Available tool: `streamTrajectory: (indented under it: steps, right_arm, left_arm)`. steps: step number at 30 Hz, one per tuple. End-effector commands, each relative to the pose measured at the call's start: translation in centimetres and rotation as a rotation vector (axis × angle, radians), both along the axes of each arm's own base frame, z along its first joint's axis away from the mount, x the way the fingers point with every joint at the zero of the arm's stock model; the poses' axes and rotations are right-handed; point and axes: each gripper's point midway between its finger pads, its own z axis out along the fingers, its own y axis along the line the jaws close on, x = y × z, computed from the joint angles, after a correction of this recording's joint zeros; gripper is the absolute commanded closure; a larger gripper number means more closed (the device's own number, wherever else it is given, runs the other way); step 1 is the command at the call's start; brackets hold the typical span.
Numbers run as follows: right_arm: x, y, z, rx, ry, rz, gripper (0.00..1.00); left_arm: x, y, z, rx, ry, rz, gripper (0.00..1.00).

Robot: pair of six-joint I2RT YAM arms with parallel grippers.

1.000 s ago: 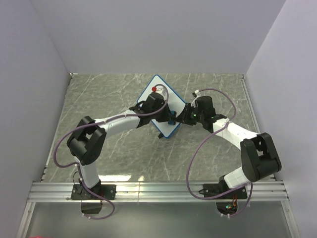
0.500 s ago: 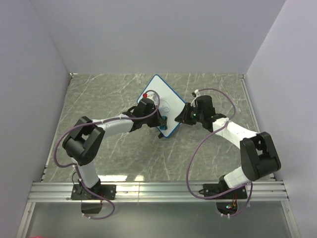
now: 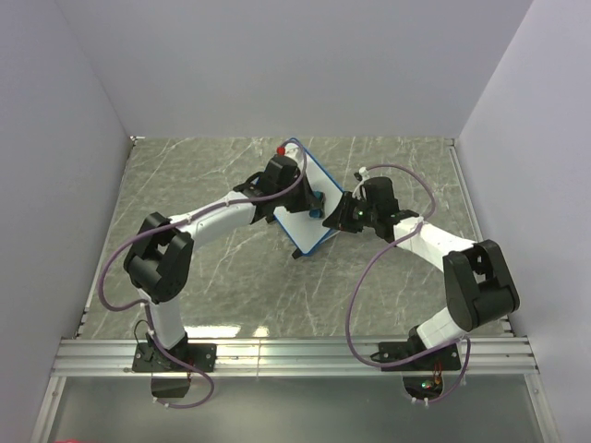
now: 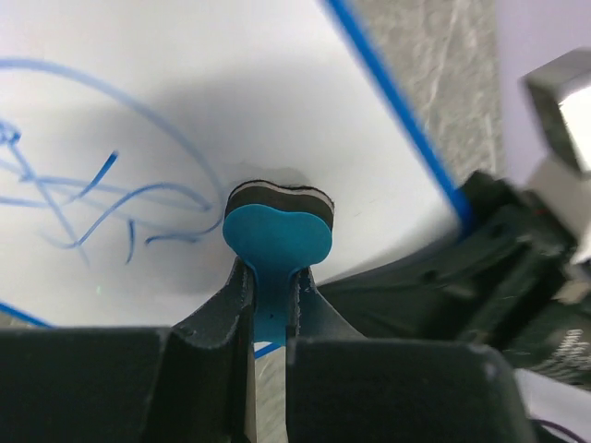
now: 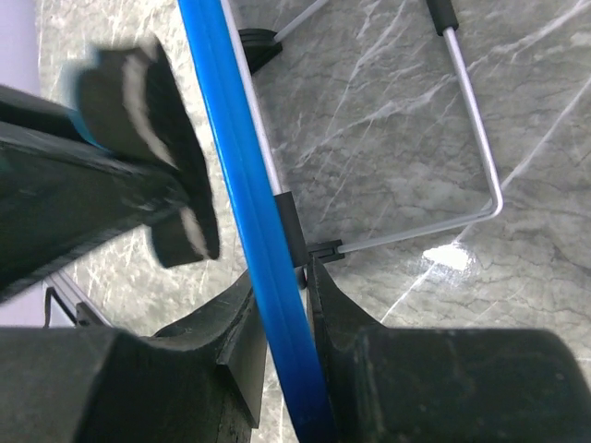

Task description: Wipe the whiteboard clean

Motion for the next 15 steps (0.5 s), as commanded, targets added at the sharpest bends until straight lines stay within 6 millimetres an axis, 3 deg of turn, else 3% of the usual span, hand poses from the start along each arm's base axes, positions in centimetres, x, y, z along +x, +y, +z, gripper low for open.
streamTrajectory:
  steps: [1, 3, 6, 7, 10, 15]
  right_arm:
    - [-5.0, -0.1, -5.0, -0.117, 0.193, 0.105, 1.00]
    - [-4.9, -0.2, -4.9, -0.120, 0.193, 0.103, 1.00]
    - [-4.8, -0.2, -4.6, -0.123, 0.182, 0.102, 1.00]
    - [-4.7, -0.2, -4.5, -0.125, 0.179, 0.101, 1.00]
    - [-4.8, -0.3, -4.5, -0.130, 0.181, 0.102, 1.00]
    - [-4.9, -0.3, -4.6, -0.127, 0.187, 0.104, 1.00]
  left_arm:
    - [0.6, -1.0, 1.1, -0.005, -0.032, -0.033, 1.00]
    - [0.7, -0.7, 0.4, 0.003, -0.022, -0.025, 1.00]
    - [0.8, 0.8, -2.4, 0.000, 0.040, 0.002, 1.00]
    - [0.2, 1.9, -4.5, 0.014, 0.087, 0.014, 1.00]
    - [0.2, 4.9, -7.8, 0.018, 0.160, 0.064, 1.00]
    - [0.2, 8.0, -10.3, 0.044, 0.201, 0.112, 1.00]
